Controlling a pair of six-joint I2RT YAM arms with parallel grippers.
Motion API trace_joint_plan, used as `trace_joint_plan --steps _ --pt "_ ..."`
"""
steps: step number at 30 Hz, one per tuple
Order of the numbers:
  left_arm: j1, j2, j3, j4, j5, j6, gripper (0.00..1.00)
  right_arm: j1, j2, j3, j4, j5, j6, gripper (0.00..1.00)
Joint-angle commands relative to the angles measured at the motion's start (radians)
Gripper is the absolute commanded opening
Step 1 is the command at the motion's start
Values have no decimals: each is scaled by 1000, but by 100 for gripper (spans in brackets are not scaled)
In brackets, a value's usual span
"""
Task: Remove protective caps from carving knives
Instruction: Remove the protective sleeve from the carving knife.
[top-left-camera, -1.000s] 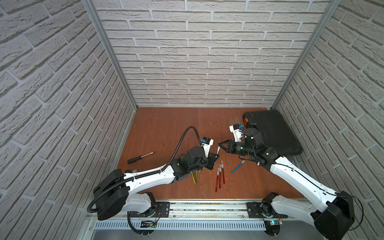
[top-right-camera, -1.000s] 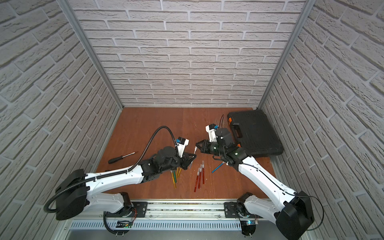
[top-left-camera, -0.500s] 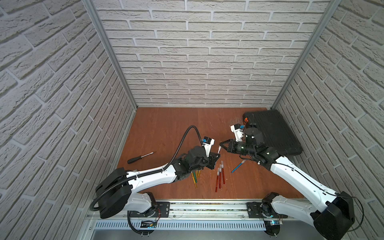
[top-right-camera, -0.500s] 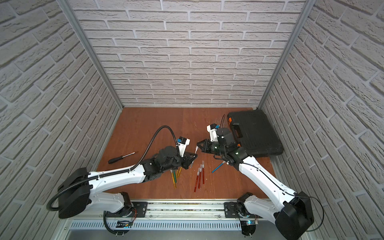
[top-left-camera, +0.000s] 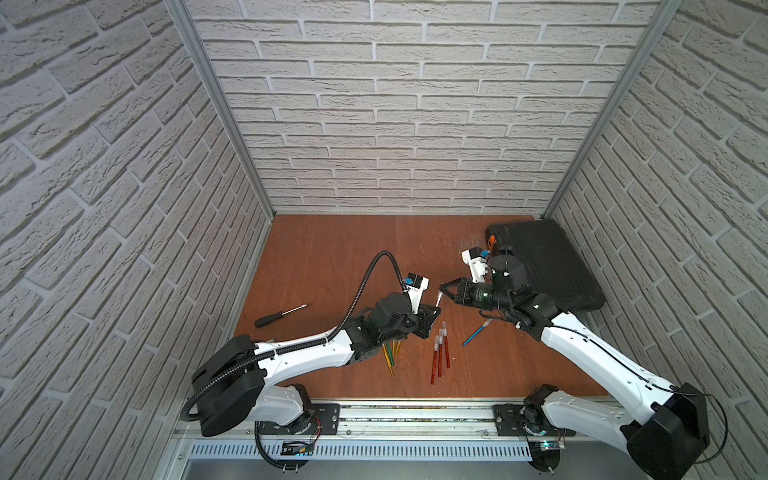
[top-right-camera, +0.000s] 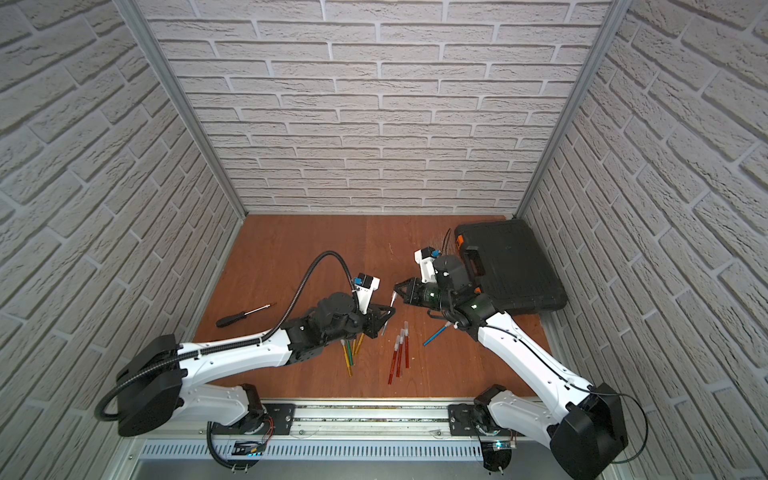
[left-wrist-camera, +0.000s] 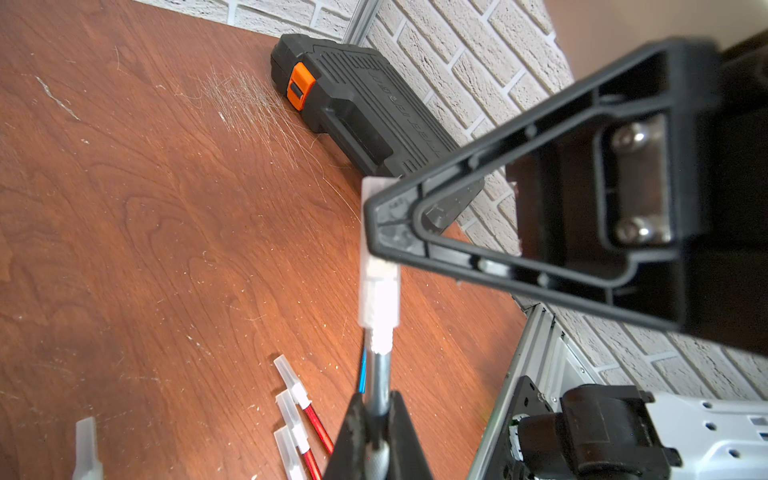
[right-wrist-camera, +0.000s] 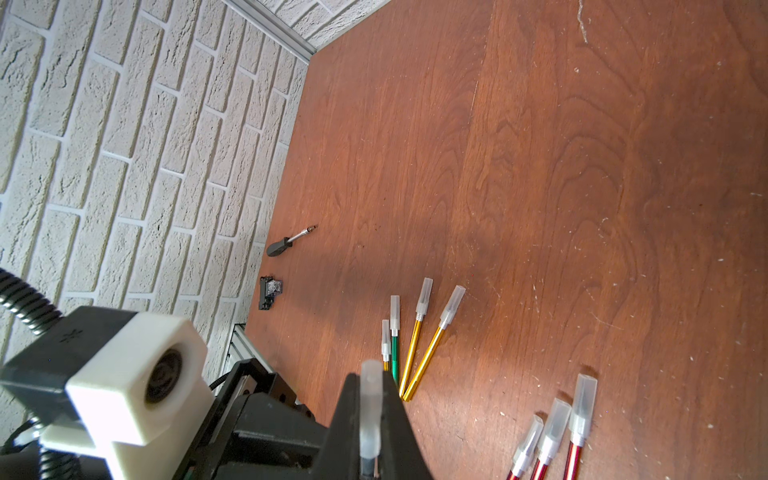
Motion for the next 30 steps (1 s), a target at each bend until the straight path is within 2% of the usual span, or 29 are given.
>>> trace_joint_plan --steps 1,30 --pt "-17 3 -48 -116 23 -7 0 -59 -28 64 173 135 8 5" --pt "-20 24 -47 -138 33 -11 0 -105 -5 110 213 121 7 5"
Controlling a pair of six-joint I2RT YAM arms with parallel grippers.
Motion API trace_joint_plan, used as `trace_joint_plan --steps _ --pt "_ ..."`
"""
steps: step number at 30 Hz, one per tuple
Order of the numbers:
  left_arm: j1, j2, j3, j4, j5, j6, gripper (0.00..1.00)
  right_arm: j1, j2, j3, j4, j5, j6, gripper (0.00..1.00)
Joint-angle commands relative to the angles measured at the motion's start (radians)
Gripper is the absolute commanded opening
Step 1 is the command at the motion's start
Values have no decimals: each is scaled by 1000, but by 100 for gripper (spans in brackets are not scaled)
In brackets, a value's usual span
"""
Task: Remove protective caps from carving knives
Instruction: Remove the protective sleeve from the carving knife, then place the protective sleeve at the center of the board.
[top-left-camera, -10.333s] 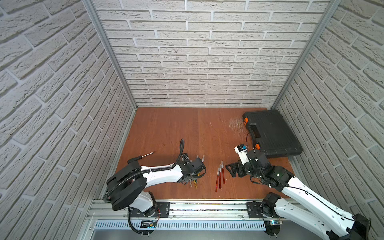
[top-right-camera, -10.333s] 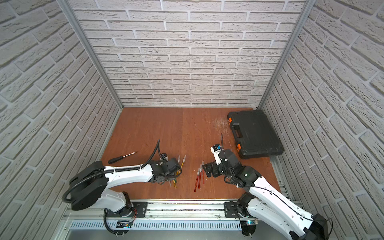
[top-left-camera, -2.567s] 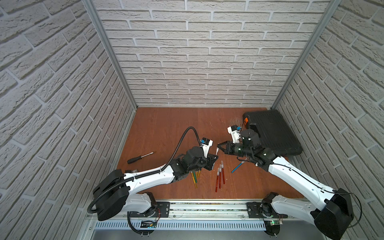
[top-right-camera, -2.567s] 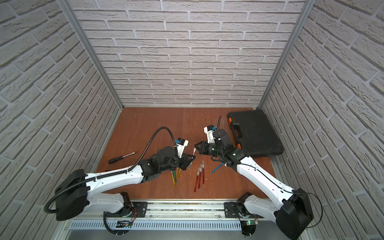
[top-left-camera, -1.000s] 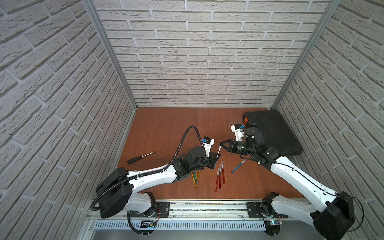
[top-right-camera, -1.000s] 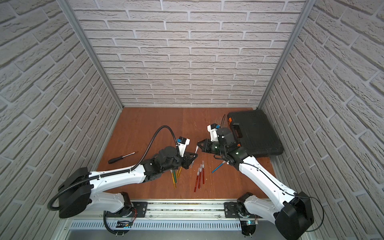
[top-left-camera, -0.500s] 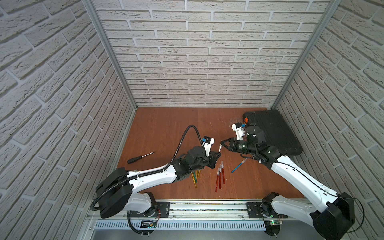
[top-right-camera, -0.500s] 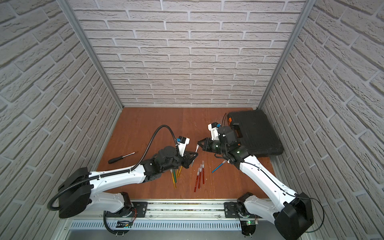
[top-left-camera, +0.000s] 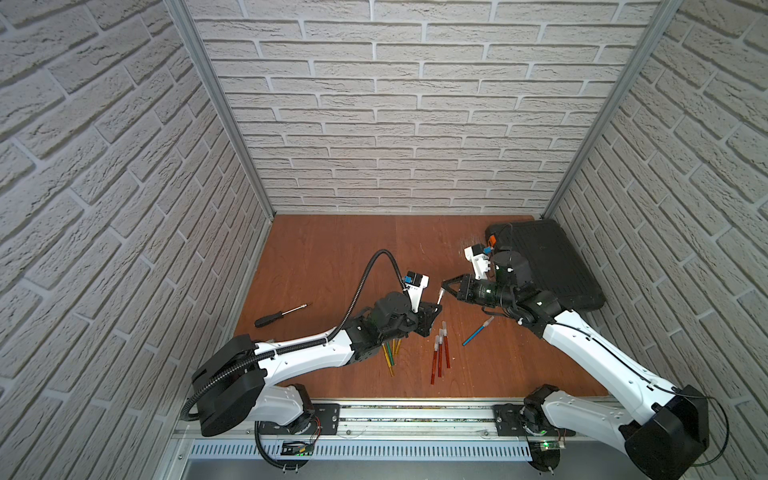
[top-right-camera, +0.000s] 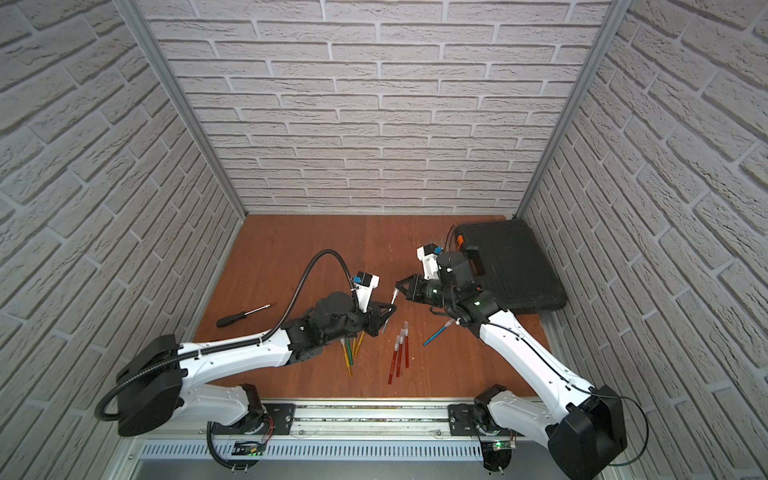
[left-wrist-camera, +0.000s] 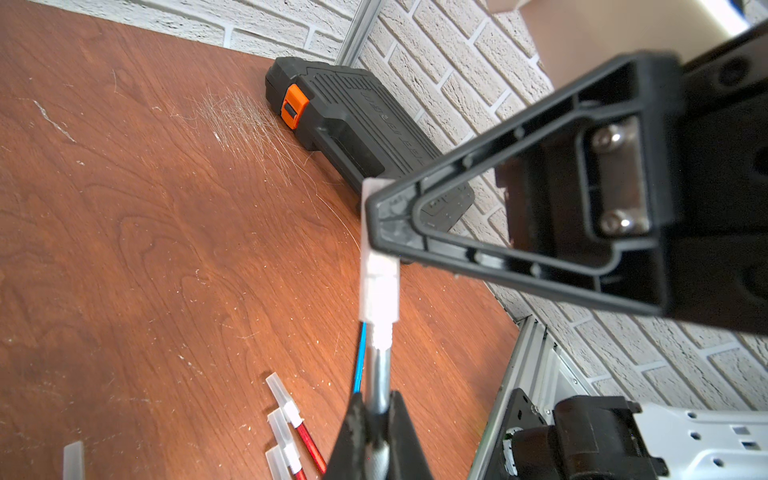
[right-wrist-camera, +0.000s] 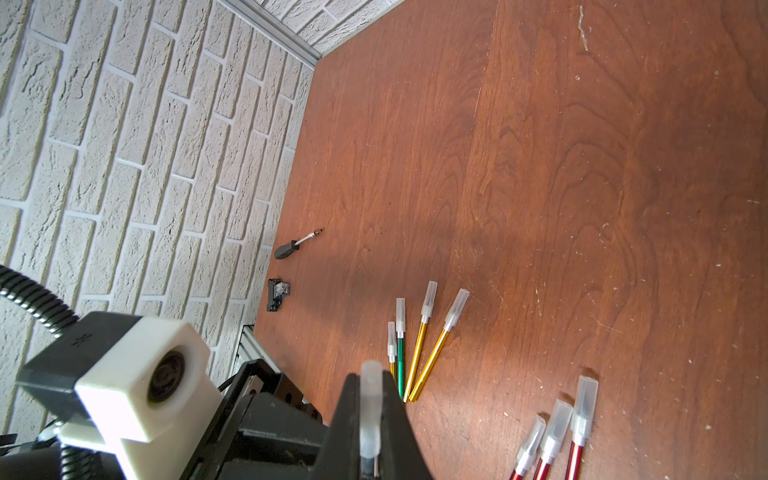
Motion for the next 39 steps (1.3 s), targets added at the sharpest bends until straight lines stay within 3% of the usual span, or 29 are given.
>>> trace_joint_plan --steps 1,15,22,28,39 --pt "-18 23 -45 -181 38 -11 0 -70 -7 82 235 161 6 5" --pt "-18 -30 -59 -181 1 -18 0 -86 27 101 212 128 -32 5" --pt "6 -110 -84 -166 -17 -25 0 -87 40 142 26 131 -156 5" --pt "54 -202 -112 -196 -18 -18 0 -87 59 185 -202 211 -273 5" --pt "106 -256 -91 -252 3 36 0 -87 170 258 -405 304 -345 4"
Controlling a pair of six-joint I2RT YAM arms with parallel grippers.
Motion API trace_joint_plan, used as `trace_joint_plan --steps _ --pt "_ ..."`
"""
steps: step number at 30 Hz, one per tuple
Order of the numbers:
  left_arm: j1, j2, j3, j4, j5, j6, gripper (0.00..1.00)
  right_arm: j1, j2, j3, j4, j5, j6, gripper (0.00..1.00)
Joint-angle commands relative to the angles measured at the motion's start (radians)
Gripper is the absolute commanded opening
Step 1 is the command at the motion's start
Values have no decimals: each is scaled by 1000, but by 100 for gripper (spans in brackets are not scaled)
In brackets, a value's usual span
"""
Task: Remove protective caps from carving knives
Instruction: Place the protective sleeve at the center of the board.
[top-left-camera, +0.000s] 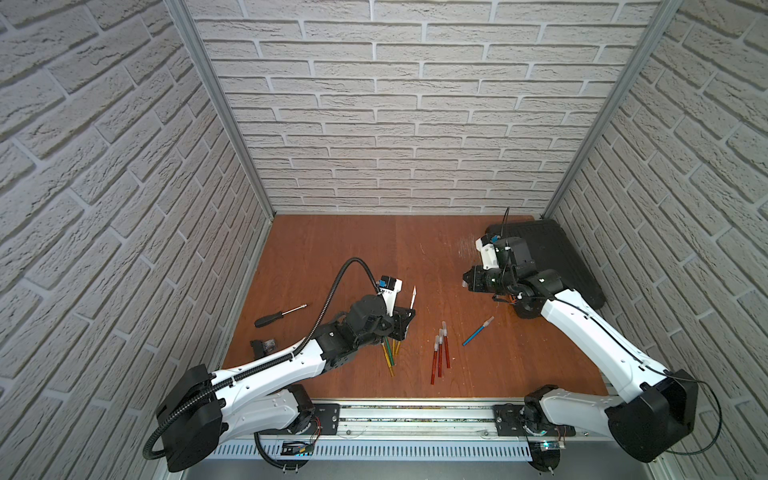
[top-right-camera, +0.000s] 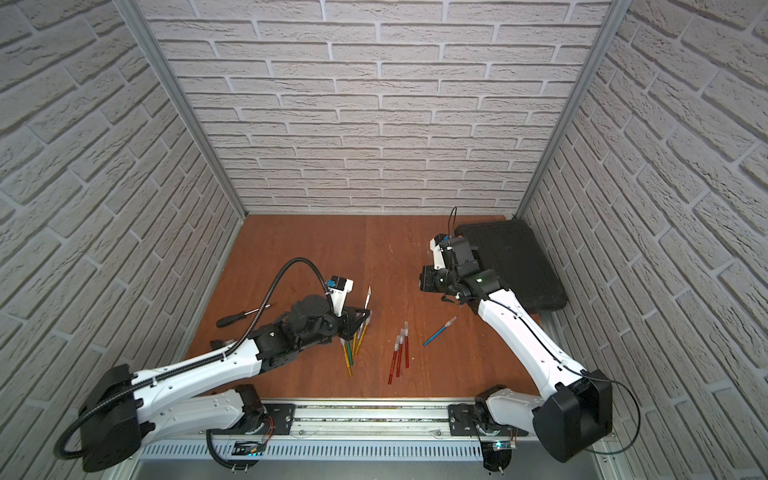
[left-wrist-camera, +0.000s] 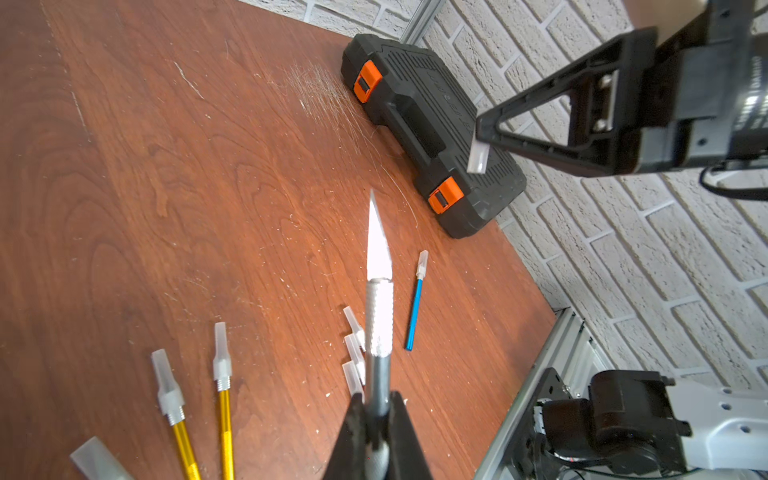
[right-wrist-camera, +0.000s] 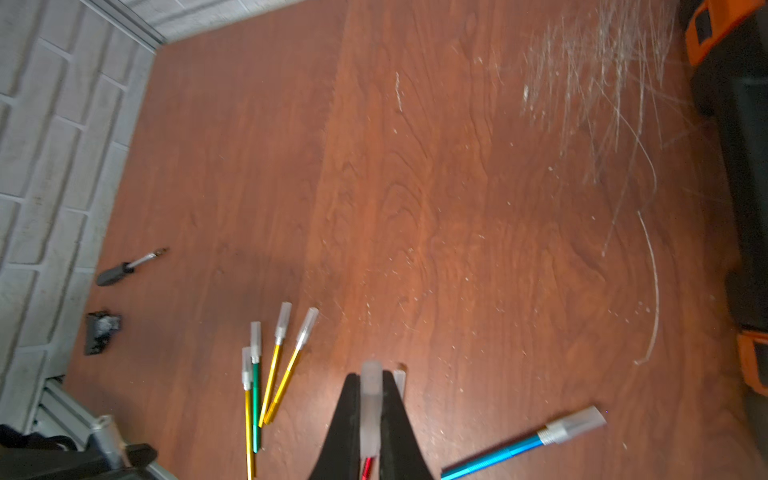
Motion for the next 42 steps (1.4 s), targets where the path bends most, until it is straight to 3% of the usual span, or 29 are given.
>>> trace_joint_plan --steps 1,7,27,42 --pt "13 0 18 3 15 36 0 -2 35 56 -64 43 -40 4" --pt "26 18 53 -12 33 58 0 -4 137 115 -113 105 -79 4" --pt "32 -74 -41 -12 1 23 0 -21 521 277 -152 192 -141 3" --pt "32 -74 -47 -19 -9 18 0 -45 653 357 -170 215 -148 4"
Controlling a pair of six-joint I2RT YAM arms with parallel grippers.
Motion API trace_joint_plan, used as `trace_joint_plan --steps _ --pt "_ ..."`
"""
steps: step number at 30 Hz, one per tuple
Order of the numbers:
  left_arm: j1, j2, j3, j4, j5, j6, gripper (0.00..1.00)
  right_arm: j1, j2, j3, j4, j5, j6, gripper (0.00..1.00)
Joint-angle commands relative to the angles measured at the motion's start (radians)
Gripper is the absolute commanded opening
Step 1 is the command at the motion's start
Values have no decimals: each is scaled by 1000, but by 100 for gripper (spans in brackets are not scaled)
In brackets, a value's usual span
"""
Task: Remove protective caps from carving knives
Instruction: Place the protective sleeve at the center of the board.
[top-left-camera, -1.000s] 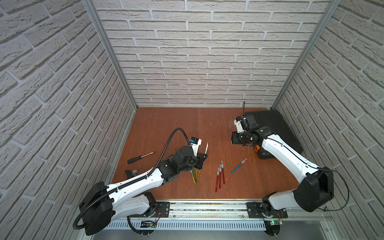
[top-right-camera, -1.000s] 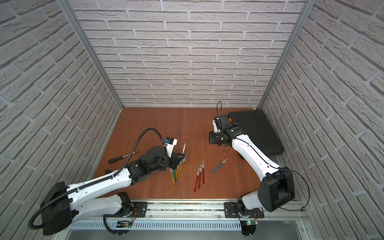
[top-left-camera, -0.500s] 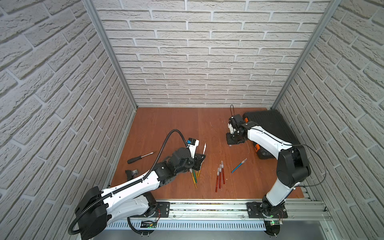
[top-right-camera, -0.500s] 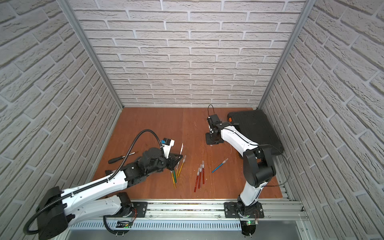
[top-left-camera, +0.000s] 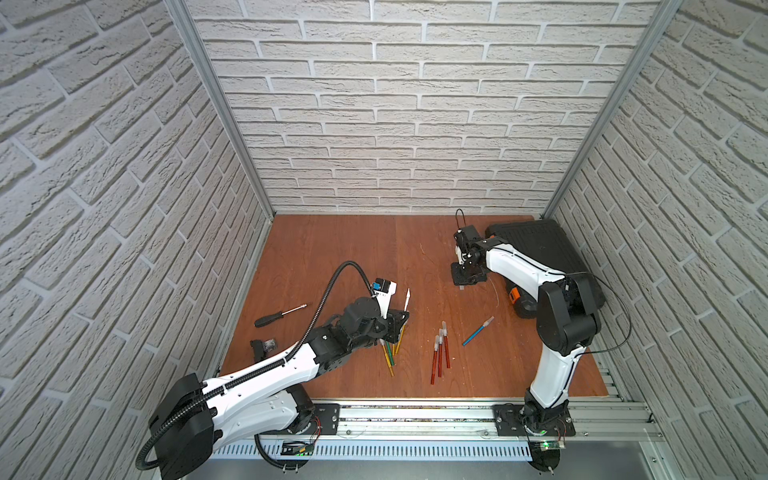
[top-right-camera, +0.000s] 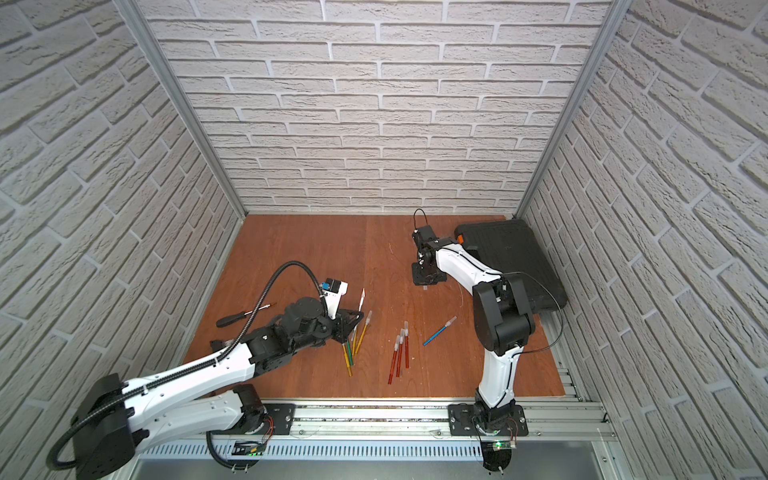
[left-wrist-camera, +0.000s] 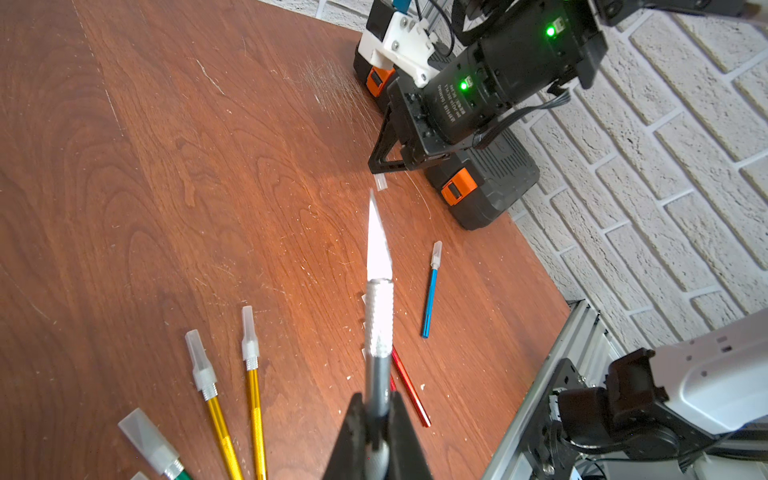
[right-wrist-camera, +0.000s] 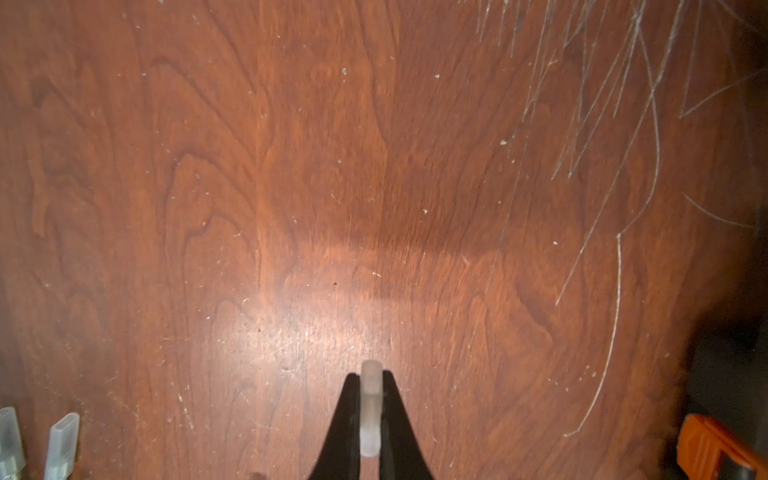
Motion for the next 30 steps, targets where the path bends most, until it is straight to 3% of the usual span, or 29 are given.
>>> trace_joint_plan --steps 1,22,30 --pt "5 -10 -7 16 -10 -4 0 -6 16 23 -12 15 -11 4" --pt "14 -29 -4 -24 -39 0 0 -19 110 23 8 23 5 6" --pt "17 -38 -18 -20 -39 -5 0 -22 116 22 7 33 6 11"
